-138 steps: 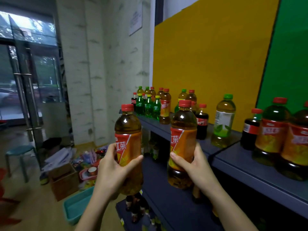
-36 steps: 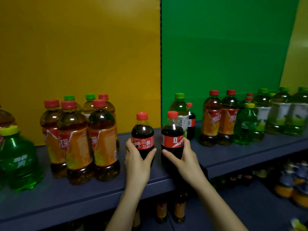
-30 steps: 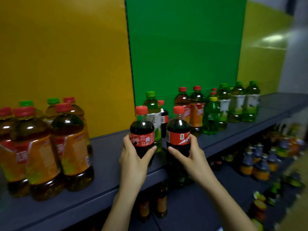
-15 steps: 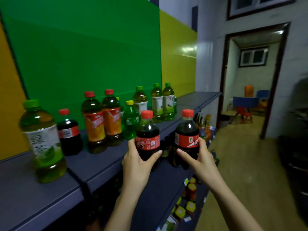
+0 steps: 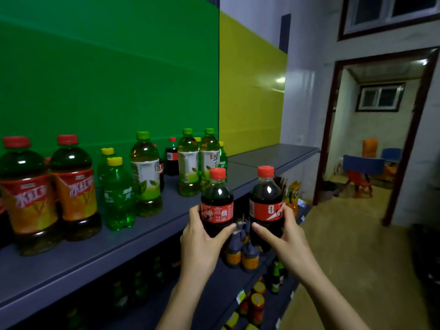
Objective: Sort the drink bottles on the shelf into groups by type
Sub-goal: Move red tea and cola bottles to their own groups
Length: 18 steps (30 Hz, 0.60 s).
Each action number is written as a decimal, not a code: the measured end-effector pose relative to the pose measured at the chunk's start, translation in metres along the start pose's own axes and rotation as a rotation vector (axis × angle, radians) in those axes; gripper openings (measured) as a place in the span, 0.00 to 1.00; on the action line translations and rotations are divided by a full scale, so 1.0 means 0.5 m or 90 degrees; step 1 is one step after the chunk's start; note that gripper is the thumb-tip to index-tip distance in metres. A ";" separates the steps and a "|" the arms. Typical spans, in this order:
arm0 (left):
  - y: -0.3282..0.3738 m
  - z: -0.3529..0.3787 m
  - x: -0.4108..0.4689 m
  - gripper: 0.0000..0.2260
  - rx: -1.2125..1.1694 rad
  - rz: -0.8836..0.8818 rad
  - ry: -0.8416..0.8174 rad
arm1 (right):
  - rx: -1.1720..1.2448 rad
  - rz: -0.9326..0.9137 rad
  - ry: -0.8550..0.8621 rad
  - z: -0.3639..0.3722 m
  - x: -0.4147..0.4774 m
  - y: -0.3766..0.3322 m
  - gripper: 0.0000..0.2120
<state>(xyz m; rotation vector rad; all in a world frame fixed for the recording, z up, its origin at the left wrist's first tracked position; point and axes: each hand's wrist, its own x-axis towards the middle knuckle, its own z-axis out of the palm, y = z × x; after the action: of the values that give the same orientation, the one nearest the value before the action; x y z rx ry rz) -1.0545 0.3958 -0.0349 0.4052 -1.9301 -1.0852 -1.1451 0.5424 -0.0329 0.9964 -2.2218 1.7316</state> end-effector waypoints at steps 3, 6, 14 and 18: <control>-0.013 0.032 0.036 0.27 0.019 -0.002 0.025 | 0.021 -0.011 -0.023 0.003 0.049 0.026 0.34; -0.032 0.051 0.071 0.29 0.035 -0.010 0.056 | 0.048 -0.019 -0.053 0.019 0.097 0.047 0.31; -0.103 0.049 0.171 0.30 0.106 -0.023 0.153 | 0.095 -0.070 -0.122 0.129 0.241 0.079 0.27; -0.134 0.036 0.206 0.30 0.140 -0.035 0.215 | 0.140 -0.079 -0.171 0.200 0.302 0.089 0.28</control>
<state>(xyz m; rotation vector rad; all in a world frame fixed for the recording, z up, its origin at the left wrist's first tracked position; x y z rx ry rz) -1.1364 0.3029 -0.0396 0.7185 -1.7456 -0.7809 -1.2597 0.3955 -0.0259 1.4623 -2.0913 1.9144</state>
